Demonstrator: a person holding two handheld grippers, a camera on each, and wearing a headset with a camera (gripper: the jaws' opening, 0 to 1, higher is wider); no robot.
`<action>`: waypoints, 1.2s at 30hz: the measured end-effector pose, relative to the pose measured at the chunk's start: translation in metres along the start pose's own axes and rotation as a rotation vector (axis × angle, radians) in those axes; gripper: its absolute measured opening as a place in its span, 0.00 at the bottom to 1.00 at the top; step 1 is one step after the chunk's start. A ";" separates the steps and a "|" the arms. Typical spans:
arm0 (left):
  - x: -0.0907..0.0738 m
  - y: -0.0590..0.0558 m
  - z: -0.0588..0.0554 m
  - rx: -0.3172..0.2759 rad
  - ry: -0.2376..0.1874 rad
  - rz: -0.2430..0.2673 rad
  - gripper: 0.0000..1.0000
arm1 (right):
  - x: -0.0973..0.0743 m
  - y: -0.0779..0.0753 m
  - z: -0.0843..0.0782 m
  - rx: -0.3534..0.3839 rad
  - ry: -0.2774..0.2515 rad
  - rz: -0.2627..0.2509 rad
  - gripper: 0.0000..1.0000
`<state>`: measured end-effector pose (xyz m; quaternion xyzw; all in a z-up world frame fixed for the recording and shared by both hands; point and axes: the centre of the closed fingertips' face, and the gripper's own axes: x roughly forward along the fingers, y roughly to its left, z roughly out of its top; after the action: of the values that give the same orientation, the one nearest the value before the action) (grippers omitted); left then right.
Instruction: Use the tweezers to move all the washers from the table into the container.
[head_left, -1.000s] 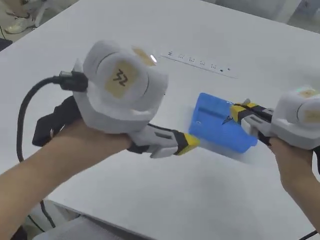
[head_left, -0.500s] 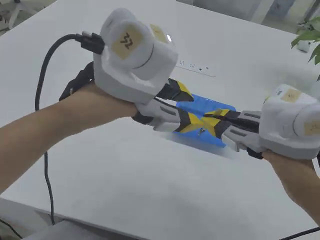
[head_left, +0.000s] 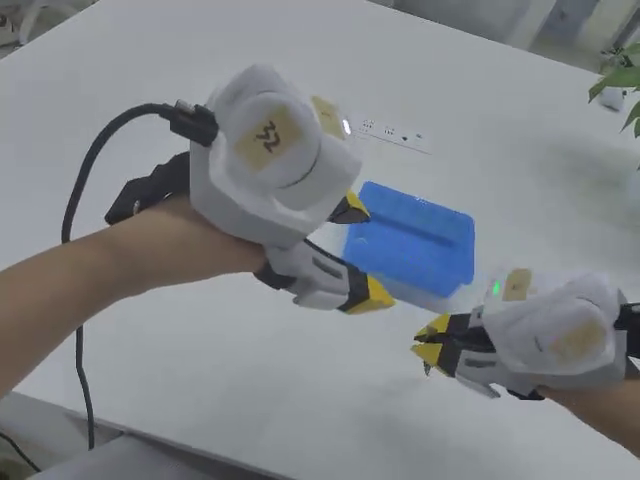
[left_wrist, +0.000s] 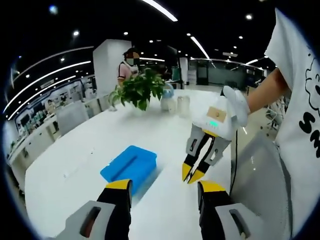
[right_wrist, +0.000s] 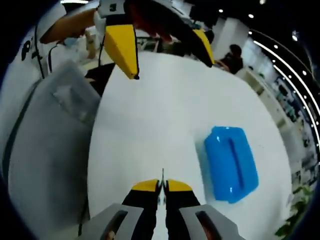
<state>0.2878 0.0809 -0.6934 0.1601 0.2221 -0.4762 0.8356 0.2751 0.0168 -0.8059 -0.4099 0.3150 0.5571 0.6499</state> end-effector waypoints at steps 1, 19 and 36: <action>-0.002 0.000 -0.005 -0.018 -0.003 0.015 0.59 | 0.001 0.000 0.000 -0.009 0.003 0.001 0.01; -0.033 0.000 -0.050 -0.292 -0.022 0.254 0.95 | 0.048 0.008 0.017 -0.063 0.039 0.131 0.01; -0.047 -0.017 -0.080 -0.394 0.018 0.329 0.94 | 0.069 0.013 0.016 -0.104 0.077 0.172 0.06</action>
<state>0.2342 0.1449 -0.7374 0.0328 0.2890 -0.2797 0.9150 0.2742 0.0633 -0.8605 -0.4355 0.3443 0.6104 0.5650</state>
